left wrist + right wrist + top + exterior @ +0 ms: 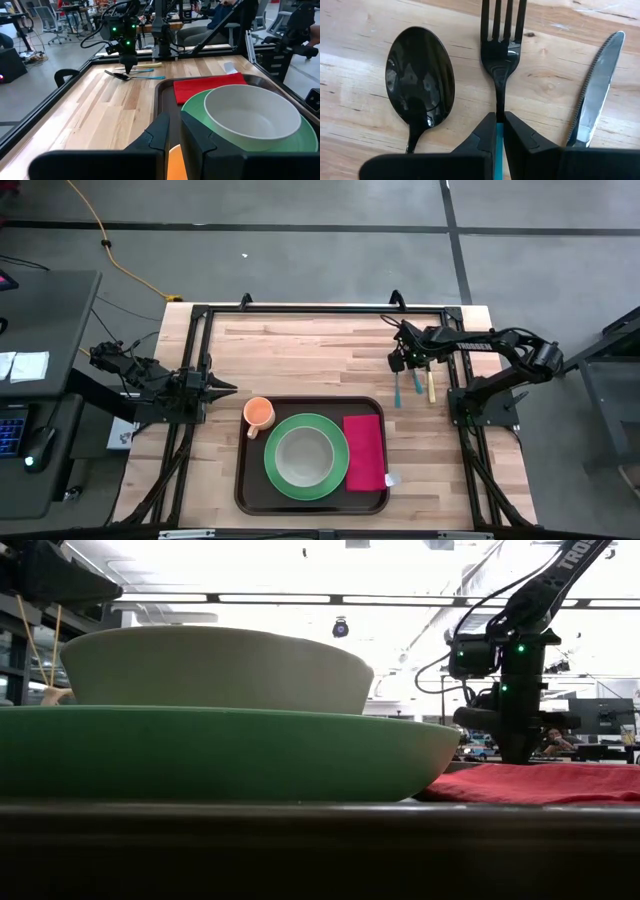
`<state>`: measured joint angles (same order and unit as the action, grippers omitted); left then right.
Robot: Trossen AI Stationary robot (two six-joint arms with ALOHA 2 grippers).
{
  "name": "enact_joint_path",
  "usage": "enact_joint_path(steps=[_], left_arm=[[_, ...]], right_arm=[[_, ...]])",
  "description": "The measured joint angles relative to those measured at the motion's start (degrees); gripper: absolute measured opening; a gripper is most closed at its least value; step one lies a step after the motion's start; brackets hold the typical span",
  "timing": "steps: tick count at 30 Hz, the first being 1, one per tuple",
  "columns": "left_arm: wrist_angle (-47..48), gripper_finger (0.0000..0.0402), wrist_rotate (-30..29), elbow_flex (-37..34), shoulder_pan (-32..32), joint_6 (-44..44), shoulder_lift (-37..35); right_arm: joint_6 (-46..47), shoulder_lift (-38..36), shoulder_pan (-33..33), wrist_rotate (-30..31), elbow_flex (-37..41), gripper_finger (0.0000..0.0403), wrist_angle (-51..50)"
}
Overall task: Set up tray
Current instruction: Put the blue fork on the table napkin to the right of the green plate on the serving tray
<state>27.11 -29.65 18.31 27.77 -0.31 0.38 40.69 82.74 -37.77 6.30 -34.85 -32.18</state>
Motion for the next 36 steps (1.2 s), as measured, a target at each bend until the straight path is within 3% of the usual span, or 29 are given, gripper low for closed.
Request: enact_joint_path(steps=[36], left_arm=[[0.0, 0.0069, 0.0, 0.0, 0.0, 0.0, 0.0]], right_arm=[[-0.1, -4.4, -3.2, -0.7, 0.1, 0.0012, -2.6]])
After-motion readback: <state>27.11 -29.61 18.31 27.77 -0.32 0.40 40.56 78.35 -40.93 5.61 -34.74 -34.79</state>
